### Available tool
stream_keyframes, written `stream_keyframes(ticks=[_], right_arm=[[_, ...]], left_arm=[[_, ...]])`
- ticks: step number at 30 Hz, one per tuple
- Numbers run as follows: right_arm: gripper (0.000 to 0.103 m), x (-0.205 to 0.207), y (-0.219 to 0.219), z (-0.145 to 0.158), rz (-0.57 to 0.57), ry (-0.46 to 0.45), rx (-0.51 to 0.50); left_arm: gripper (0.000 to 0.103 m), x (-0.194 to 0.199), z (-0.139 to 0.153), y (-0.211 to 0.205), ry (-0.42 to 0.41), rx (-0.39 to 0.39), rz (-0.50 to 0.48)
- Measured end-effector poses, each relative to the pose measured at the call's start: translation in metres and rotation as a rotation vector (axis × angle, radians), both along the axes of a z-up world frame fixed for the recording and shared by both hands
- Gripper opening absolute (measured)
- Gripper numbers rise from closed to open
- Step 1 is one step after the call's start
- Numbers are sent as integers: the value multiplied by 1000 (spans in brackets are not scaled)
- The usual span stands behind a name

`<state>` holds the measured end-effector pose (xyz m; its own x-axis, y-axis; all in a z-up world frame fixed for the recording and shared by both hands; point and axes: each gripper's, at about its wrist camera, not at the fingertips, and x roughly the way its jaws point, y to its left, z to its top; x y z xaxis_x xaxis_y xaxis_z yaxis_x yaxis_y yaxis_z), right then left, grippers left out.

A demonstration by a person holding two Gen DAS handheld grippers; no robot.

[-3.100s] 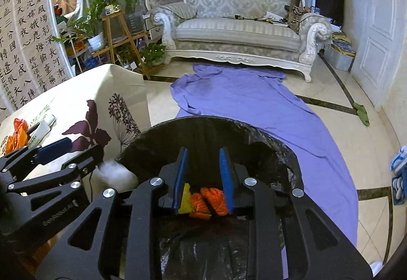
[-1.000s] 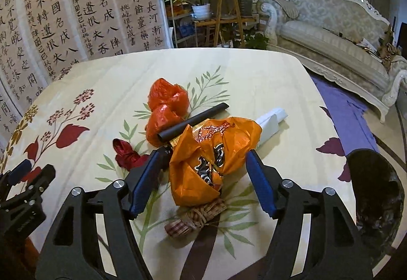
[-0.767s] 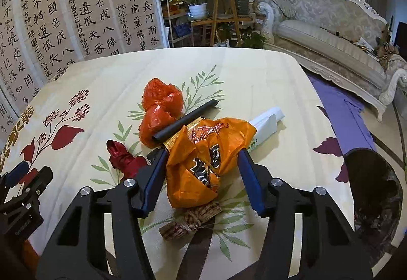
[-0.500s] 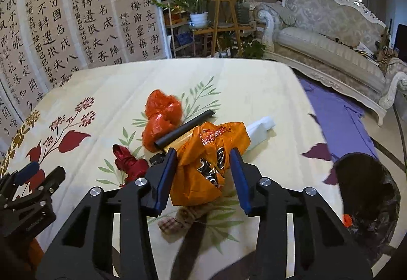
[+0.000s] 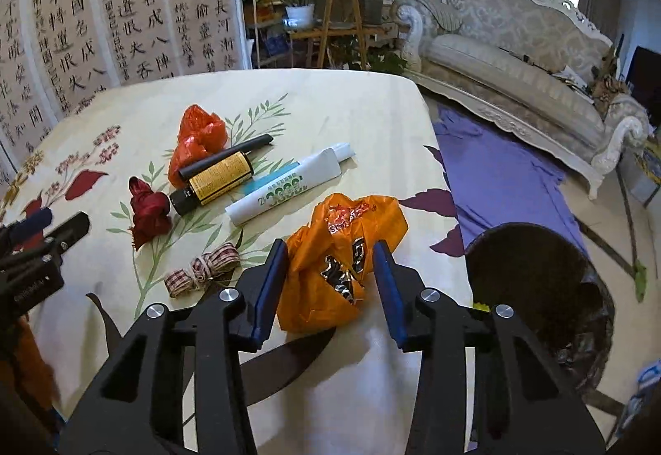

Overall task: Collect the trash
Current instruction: 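Grasp the red ribbon with the left tool while the right tool holds the orange bag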

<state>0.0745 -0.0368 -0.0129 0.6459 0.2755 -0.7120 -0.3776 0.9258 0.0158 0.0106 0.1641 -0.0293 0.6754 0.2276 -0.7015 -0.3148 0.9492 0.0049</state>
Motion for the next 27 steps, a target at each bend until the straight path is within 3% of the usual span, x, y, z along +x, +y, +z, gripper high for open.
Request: stream_keyframes(ticks=[5,18,22,27], right_arm=[[54,6,1,-7,-1,6,24],[59,22,6,-17,-2,52,71],[59,25,2,-19,-19,73,80],[52,22,5,-18,-16,60,65]], left_arm=[[76,9,-3,-13,3,-4,-24],[76,24,-9,-21,27,-4,-33],[76,23,-9,-20,24,-16,-27],[76,25,-8,-22,19,-15,-34]])
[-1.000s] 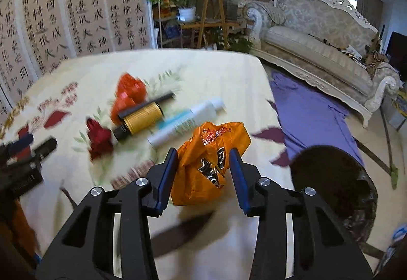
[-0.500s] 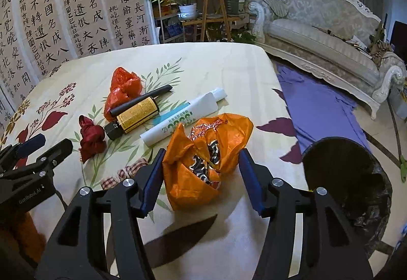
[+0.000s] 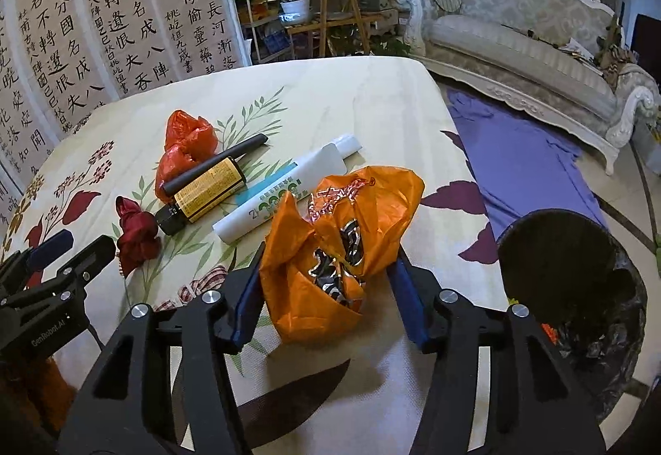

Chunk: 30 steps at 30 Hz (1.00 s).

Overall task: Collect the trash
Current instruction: 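Grasp the red ribbon with the left tool while the right tool holds the orange bag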

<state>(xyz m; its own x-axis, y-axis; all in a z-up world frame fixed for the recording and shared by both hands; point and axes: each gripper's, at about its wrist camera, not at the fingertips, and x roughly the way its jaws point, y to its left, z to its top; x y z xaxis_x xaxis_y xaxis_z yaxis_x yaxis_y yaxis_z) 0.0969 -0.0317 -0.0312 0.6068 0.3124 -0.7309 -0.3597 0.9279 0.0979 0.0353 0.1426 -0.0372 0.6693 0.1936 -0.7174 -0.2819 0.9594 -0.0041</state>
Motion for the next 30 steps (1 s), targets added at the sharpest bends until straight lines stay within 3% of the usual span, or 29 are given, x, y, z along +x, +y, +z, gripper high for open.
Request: stream_keyframes(ticks=[7,9,23,27,30], right_arm=[[50,6,-2,-2,10,16,5],[36,9,-2,-5,17,34,12],[37,11,-3,-5,14,40,9],[37,11,-3,-5,13,40,10],[37,11,-3,-5,13,40,10]], left_arm=[[78,5,2,-3,-12,-22,-12],[78,6,2,-6,-15,-16,-23],[79,19,-1,-16,17,4,-52],[55,19,-4,-18,36,-16,-88],[43,18,-5,-19,40,-36,-119]])
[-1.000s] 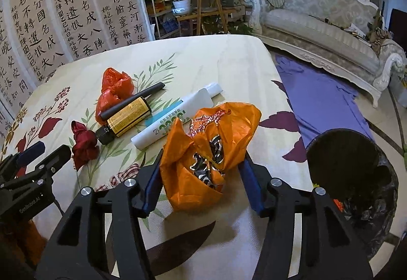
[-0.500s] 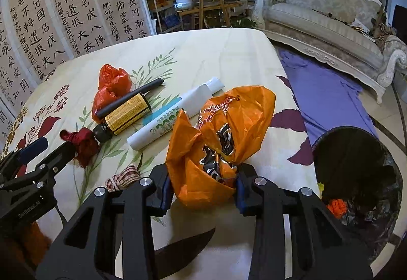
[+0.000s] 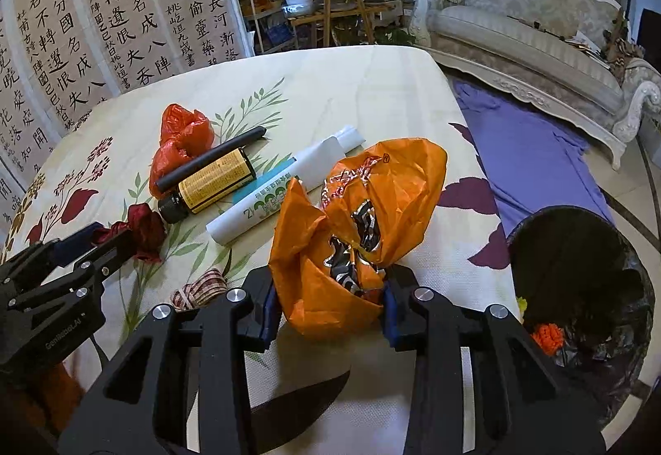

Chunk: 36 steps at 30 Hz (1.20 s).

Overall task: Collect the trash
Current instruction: 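Grasp the red ribbon with the left tool while the right tool holds the orange bag, then carry the red ribbon and orange bag over the bin and open both tools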

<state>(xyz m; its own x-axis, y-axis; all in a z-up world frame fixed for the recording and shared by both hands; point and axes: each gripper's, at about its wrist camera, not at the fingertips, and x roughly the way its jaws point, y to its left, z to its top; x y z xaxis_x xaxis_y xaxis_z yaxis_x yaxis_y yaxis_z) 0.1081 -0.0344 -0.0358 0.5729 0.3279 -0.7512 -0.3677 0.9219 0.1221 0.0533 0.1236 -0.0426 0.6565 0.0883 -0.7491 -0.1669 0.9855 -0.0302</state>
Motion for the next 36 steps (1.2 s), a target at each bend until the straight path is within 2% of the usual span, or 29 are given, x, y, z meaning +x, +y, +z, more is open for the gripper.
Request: stream_keyframes(ticks=[11,19,27,36], right_arm=[[37,1,3,1,0,-5,-12],[35,-3,5,1,1,-13,-27],[35,-24,-1,8,-1,-54,-41],[35,-56,-30,29,-36,-107,-47]], left_arm=[[24,-9,0,3,-5,-37,-3],[22,-18,2,7,-15,-57,20],[22,-31,7,6,-37,-77,27],[22,-48,23,-21,-91,-96,-21]])
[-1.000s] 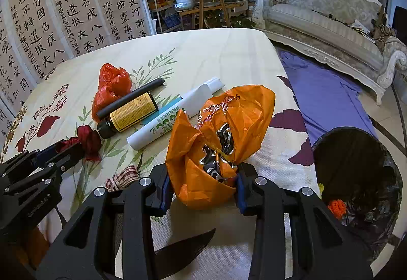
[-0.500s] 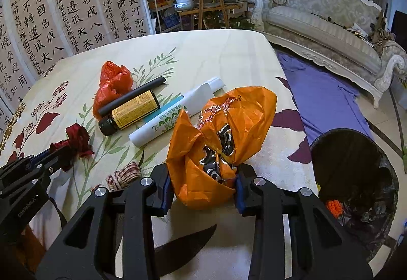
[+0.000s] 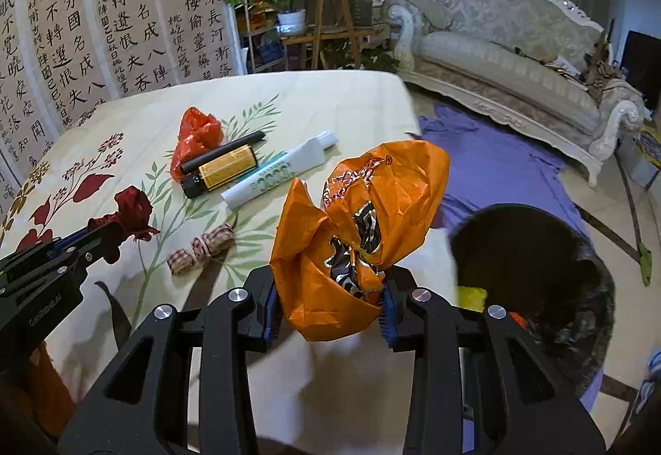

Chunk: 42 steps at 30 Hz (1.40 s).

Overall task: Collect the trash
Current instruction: 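Carry the red ribbon and orange bag over the bin and open both tools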

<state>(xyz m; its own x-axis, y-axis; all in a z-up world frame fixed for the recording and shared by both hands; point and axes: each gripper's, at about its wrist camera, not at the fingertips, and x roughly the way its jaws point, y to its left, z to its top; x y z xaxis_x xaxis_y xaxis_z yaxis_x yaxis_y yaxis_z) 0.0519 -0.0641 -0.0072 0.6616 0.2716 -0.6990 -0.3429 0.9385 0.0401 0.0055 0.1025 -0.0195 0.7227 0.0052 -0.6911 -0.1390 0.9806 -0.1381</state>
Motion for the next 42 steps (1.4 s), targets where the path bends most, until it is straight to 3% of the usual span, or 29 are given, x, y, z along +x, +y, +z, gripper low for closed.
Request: stream_keyframes(ticks=[11,24,42], right_arm=[[36,-12,-72,10,-136,-30,-8],[36,8,-144,-11,-256,8,5],[36,37,-184,-28,-306,33,30]], left_arm=[[22,9,11,-73,-39,-4,-138],[22,43,3,-162,-22,33,-294],[23,87,-18,-207,26,100,-346]])
